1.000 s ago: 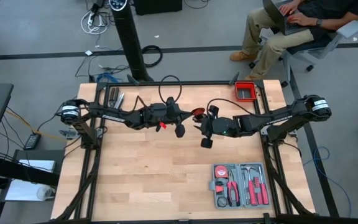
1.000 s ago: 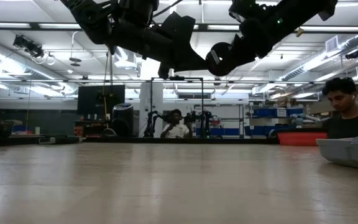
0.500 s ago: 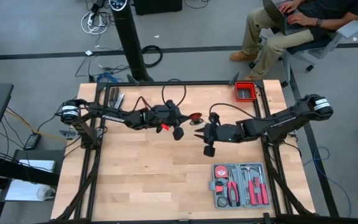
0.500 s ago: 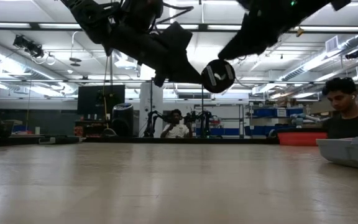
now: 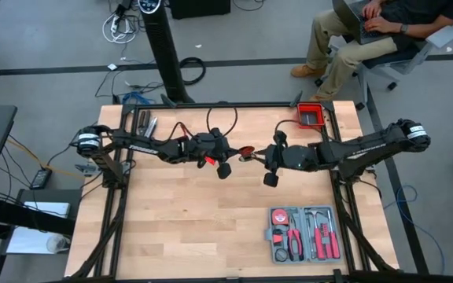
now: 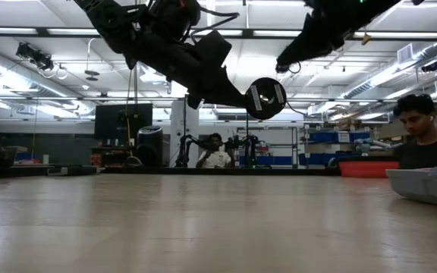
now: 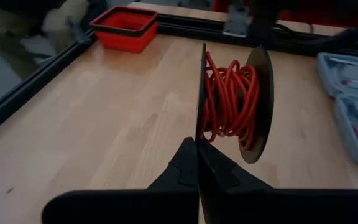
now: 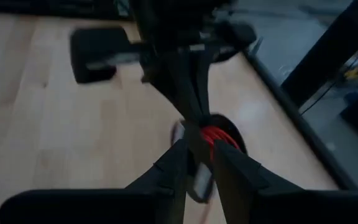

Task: Coil cords
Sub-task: Coil the wire

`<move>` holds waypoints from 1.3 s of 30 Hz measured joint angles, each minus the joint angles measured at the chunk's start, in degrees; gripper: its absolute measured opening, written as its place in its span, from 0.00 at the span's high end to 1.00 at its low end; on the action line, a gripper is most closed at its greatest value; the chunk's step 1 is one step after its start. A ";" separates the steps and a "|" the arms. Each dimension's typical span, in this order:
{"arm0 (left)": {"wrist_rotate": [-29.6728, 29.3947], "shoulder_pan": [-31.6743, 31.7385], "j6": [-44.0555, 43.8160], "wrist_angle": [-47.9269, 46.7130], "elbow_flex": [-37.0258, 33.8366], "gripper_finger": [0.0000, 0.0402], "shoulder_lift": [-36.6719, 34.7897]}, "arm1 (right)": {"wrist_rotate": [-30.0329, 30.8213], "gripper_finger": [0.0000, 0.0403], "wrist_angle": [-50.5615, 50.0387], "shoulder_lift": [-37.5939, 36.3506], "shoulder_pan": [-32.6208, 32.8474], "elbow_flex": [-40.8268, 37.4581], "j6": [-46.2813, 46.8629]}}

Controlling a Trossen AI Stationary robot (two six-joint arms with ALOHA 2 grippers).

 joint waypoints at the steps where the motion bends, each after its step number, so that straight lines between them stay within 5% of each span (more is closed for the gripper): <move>1: 0.85 0.00 0.68 0.04 0.00 1.00 0.00 | -1.83 0.82 -1.09 -0.24 -1.19 0.00 0.46; 14: 6.88 0.00 8.55 -1.58 0.00 1.00 0.00 | -22.27 0.82 -2.70 -0.28 -11.91 0.00 -2.15; 29: 7.33 0.00 10.14 1.18 0.00 1.00 0.00 | -28.39 0.82 1.40 4.07 -15.36 -0.02 -3.86; 34: 7.48 0.00 9.97 2.51 -0.11 1.00 0.00 | -29.55 0.97 -0.28 4.48 -15.56 -0.02 -3.49; 39: 7.09 -0.02 9.74 2.48 -0.13 1.00 0.00 | -29.13 0.99 -0.26 4.46 -15.58 -0.02 -2.56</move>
